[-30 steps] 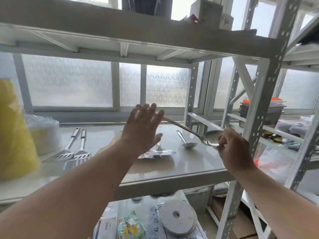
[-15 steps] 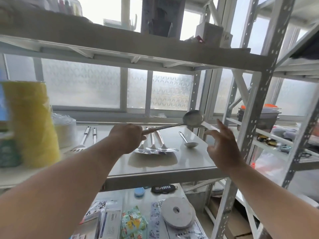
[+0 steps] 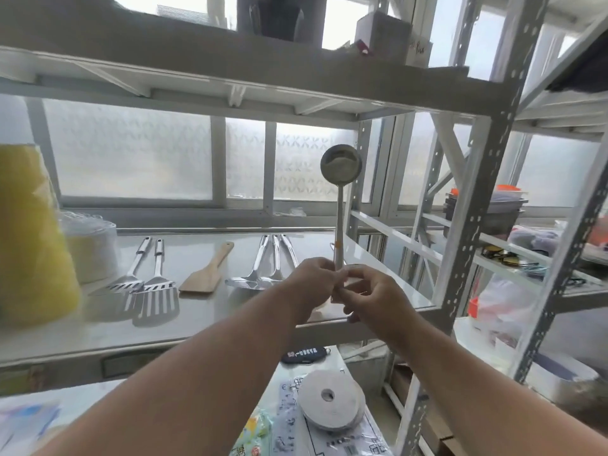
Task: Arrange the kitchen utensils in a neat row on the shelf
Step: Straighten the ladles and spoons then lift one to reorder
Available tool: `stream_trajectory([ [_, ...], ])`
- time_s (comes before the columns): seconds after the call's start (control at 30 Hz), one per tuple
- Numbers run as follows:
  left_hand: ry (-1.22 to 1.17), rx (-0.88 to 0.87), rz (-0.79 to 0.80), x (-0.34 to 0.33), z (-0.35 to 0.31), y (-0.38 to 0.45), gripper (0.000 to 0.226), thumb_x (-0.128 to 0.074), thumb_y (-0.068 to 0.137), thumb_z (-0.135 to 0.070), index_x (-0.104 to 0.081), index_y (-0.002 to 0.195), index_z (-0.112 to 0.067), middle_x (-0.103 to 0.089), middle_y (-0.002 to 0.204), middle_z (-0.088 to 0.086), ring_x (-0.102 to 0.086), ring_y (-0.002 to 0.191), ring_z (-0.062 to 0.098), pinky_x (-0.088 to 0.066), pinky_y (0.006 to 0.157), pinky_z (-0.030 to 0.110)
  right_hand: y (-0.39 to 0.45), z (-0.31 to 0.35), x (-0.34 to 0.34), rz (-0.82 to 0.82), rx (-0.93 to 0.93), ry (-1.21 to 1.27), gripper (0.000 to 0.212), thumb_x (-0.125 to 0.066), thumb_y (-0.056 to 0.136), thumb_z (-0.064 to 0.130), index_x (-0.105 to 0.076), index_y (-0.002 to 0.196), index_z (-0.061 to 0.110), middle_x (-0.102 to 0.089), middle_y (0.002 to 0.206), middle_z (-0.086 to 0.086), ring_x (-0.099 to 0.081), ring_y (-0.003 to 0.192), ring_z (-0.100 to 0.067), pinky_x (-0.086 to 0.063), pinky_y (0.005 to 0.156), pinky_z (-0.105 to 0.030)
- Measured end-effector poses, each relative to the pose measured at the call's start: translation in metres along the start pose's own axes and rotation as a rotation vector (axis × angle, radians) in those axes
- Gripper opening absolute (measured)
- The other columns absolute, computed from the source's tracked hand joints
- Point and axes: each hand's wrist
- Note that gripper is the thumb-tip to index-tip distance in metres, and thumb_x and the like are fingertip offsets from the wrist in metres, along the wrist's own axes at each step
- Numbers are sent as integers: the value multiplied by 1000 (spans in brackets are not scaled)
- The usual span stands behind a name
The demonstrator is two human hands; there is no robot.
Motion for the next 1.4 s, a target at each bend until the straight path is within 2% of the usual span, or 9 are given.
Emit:
stream_trajectory([
  [0.13,28,-71,52,-27,3,16,23,-79,95,-32,-68,113,-21,-81,101,6,-75,85,18,-61,84,36,9,-13,12,-174,124,-411,26,-82,81,46,-70,100,33,-74,78,6,-69,73,-6,-55,65,-25],
  [0.3,44,-197,167,-60,-16,47,28,-59,107,-17,-59,134,-12,-73,127,17,-69,100,22,-53,84,26,48,-46,28,-394,100,-561,16,-62,92,32,-68,93,17,-71,77,-1,-67,76,-27,-47,66,-32],
  [0.4,441,-371,-11,-65,-12,67,52,-50,105,-13,-46,156,-18,-43,166,8,-42,149,22,-32,120,28,70,-53,49,-447,98,-607,10,-67,90,27,-66,91,17,-69,75,1,-65,71,-26,-51,67,-34],
  [0.47,640,-411,-63,-66,3,77,61,-48,103,-12,-35,162,-21,-18,177,0,-21,160,22,-17,129,35,83,-57,60,-447,90,-670,10,-70,86,25,-65,93,19,-66,75,0,-63,70,-26,-53,68,-35],
  [0.53,849,-375,-59,-69,22,88,57,-47,104,-21,-35,160,-24,-15,178,-3,-25,157,25,-26,125,43,95,-64,66,-454,53,-740,17,-71,83,29,-67,95,17,-68,76,-4,-64,73,-31,-54,68,-36],
  [0.6,958,-316,-32,-74,33,93,51,-43,103,-24,-42,154,-30,-37,168,-1,-41,148,26,-37,117,45,107,-71,67,-450,21,-764,21,-70,81,32,-68,94,14,-69,78,-8,-66,76,-35,-54,68,-37],
  [0.83,1009,-252,-114,-73,38,98,43,-39,106,-26,-60,144,-26,-64,142,3,-53,134,27,-41,109,44,130,-93,60,-416,-60,-823,21,-69,80,29,-70,90,10,-72,85,-16,-67,81,-38,-55,70,-39],
  [1.17,806,-171,-204,-73,37,91,31,-39,100,-15,-63,121,-15,-65,129,11,-58,123,35,-47,102,44,132,-100,58,-406,-95,-890,23,-66,80,28,-51,68,15,-49,66,-4,-55,68,-33,-49,61,-35],
  [1.4,792,-146,-200,-73,33,88,30,-38,99,-14,-60,119,-17,-62,130,12,-57,123,37,-46,100,45,136,-103,60,-417,-103,-952,21,-67,81,31,-68,84,10,-66,83,-15,-61,76,-36,-50,65,-35],
])
Point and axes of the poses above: each hand's wrist, its own y-axis towards the middle knuckle, its own x-axis out of the back of the hand, z = x × y
